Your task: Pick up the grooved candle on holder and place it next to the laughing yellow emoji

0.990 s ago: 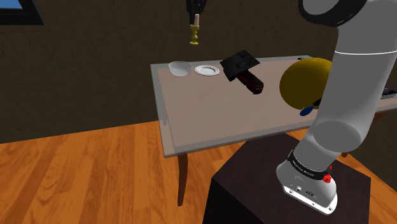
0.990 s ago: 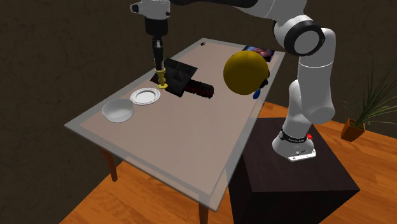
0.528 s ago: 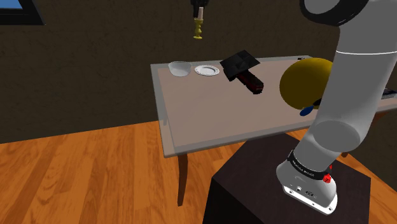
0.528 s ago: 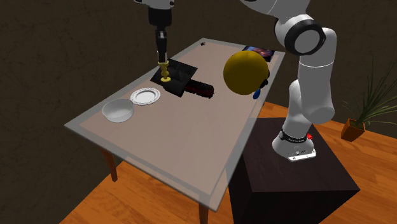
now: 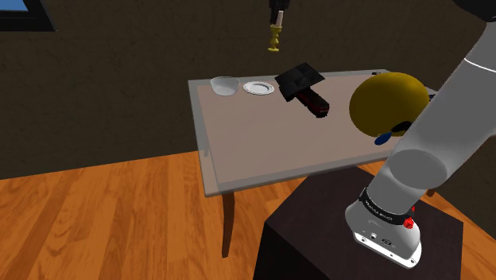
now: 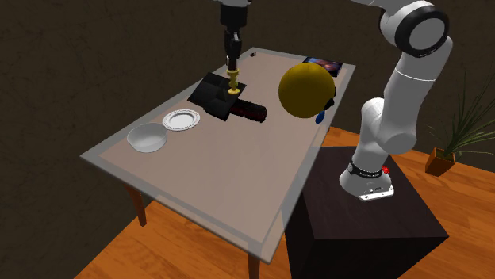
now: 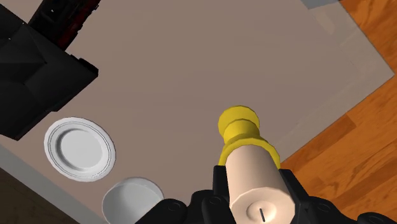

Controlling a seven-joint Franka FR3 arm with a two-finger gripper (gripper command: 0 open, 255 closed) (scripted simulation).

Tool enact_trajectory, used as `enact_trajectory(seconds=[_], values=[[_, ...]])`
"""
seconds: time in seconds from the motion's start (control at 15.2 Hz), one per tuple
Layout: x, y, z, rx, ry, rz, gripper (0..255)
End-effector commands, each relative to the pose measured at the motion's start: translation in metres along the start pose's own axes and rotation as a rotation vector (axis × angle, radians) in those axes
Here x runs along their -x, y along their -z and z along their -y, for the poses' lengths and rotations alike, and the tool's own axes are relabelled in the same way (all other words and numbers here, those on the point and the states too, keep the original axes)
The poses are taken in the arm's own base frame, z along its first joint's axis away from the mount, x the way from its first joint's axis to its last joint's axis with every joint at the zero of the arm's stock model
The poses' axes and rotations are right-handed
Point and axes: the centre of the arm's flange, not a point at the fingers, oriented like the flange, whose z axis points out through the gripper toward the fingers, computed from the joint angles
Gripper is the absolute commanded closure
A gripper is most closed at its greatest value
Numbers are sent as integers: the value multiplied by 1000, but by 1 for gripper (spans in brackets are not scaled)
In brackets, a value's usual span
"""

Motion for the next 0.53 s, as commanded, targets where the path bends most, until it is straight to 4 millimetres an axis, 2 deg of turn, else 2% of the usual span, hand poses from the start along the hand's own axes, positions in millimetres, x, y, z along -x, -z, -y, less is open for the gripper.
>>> enact_trajectory(seconds=[0.0, 0.46], values=[[29, 1, -5, -1, 1, 0, 255], [118, 12, -27, -1, 1, 0, 255]])
